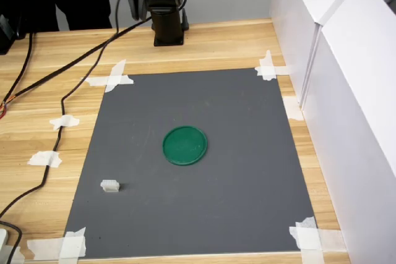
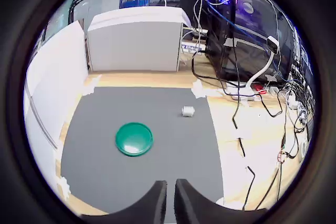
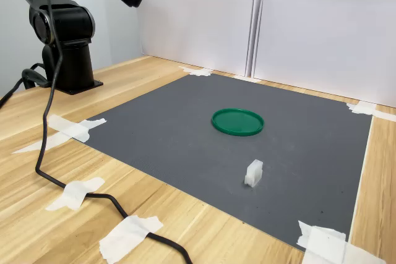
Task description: Grasp a white terminal and put it on the green lid.
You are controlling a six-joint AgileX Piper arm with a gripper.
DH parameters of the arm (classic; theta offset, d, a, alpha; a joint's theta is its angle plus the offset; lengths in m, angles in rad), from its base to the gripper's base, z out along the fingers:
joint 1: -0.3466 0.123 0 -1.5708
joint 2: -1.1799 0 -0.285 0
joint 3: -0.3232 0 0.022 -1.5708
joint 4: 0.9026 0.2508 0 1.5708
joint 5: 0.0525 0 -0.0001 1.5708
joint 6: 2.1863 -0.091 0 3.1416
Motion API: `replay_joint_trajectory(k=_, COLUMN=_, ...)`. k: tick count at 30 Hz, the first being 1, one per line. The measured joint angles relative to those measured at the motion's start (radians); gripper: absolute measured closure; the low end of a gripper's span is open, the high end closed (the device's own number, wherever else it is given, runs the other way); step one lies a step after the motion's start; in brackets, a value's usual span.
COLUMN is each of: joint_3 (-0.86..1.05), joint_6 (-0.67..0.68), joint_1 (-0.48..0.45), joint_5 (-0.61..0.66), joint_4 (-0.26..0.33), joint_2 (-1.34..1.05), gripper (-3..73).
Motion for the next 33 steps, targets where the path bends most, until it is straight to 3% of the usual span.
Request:
replay_joint_trajectory(k=4, joint_3=-0.094, joint_6=0.073, joint_1=-0.001, joint_5=0.065, joint_4=-0.025, joint_2=0.103, gripper=64.3)
replay_joint_trajectory(k=10, joint_3=-0.229, joint_6=0.222, joint_1=-0.001, joint_5=0.213, joint_4=-0.004, joint_2=0.303, gripper=61.3)
replay_joint_trajectory(k=14, joint_3=-0.308, joint_6=0.244, joint_1=-0.001, joint_5=0.29, joint_4=0.037, joint_2=0.415, gripper=49.2)
replay_joint_trajectory(k=22, joint_3=-0.422, joint_6=0.202, joint_1=-0.001, joint_5=0.301, joint_4=0.015, joint_2=0.589, gripper=3.5)
replay_joint_trajectory(k=25, joint_3=-0.476, joint_6=0.193, joint_1=-0.001, joint_5=0.301, joint_4=0.002, joint_2=0.664, gripper=-1.1)
replay_joint_trajectory(k=33, joint_3=-0.668, joint_6=0.185, joint_1=-0.001, joint_5=0.302, joint_4=-0.008, joint_2=0.87, gripper=-2.2)
